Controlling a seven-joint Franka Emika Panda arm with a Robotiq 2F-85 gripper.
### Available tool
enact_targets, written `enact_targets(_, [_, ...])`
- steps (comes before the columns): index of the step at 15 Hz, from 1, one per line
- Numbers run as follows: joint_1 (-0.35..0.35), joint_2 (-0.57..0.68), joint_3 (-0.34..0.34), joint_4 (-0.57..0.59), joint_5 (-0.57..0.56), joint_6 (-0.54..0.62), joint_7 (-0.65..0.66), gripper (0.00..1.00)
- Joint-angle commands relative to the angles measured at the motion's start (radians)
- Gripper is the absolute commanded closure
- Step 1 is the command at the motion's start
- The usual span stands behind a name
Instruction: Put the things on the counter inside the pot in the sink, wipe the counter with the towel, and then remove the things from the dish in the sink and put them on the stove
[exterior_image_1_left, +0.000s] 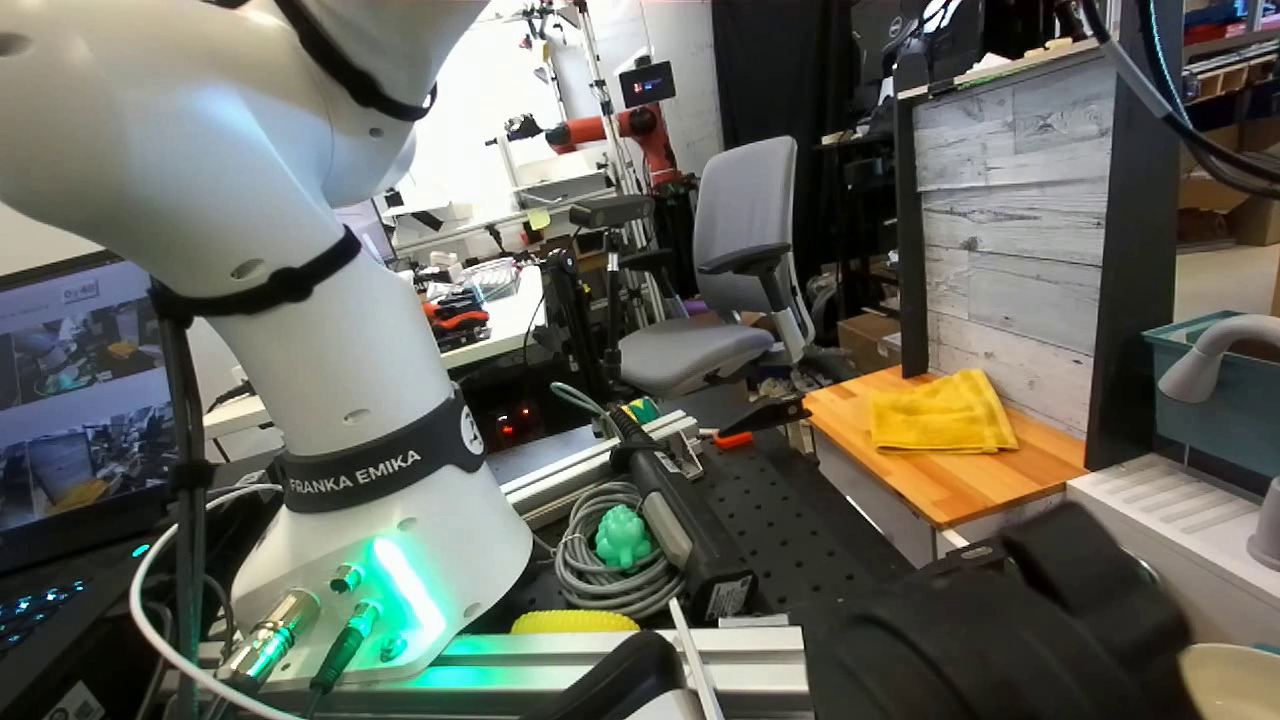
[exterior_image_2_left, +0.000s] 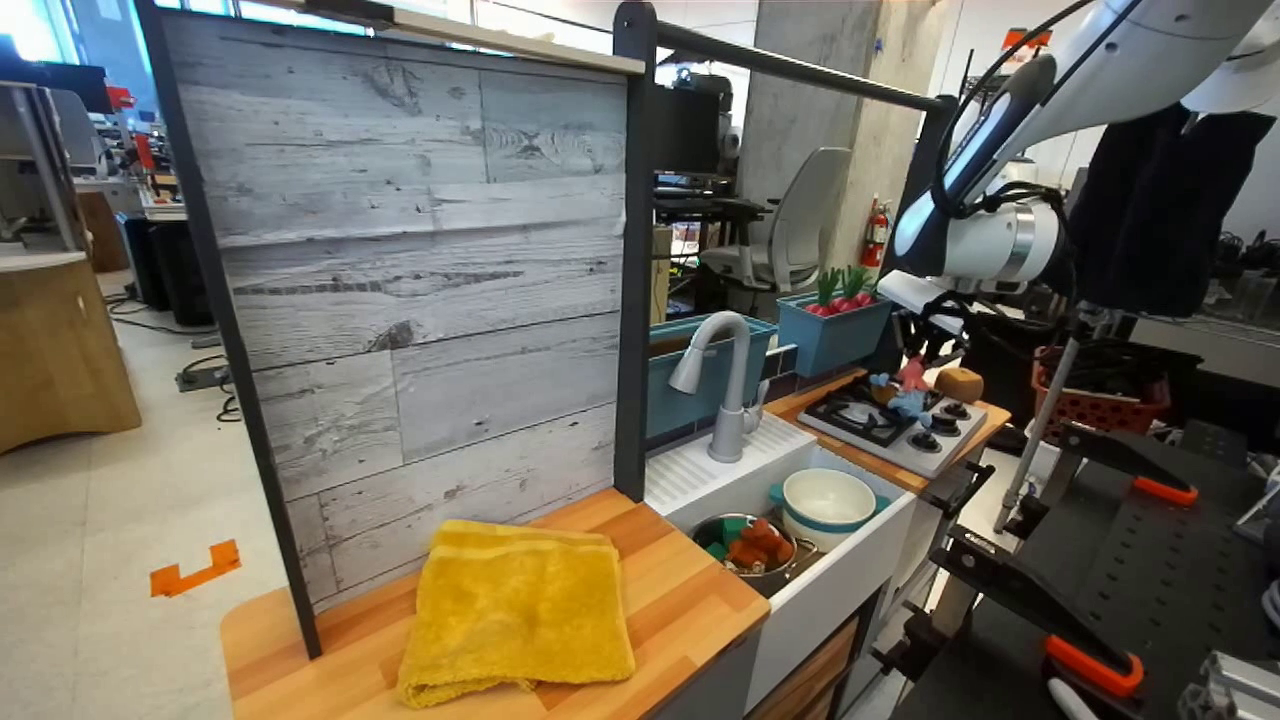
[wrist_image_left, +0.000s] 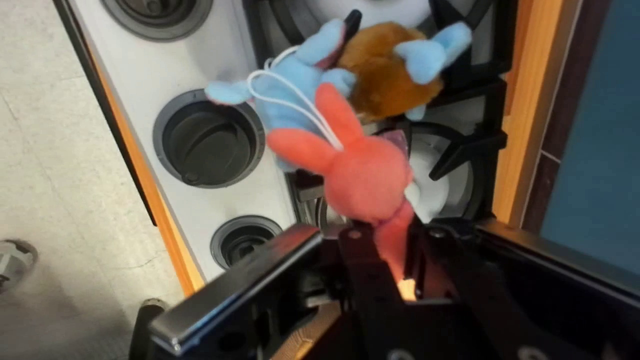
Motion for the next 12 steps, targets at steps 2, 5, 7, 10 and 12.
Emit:
enact_targets(2, [-0.031,0.055,0.021,0.081,0.039,0.051,0.158,0.58])
enact_targets(5, [-0.034,0.061,0.046,0.092,0.002,0.044,0.136,0.36])
enact_targets(7, [-0.049,0.022,0.111,0.056,-0.035,0.018,0.006,0.22])
enact_targets(10, [-0.035,-0.026,0.15,-0.014,-0.057,0.009,-0.128,0.01])
enact_targets(12, [-0.023,-0.041,0.157,-0.022,-0.076,-0.016,-0.211,0.0])
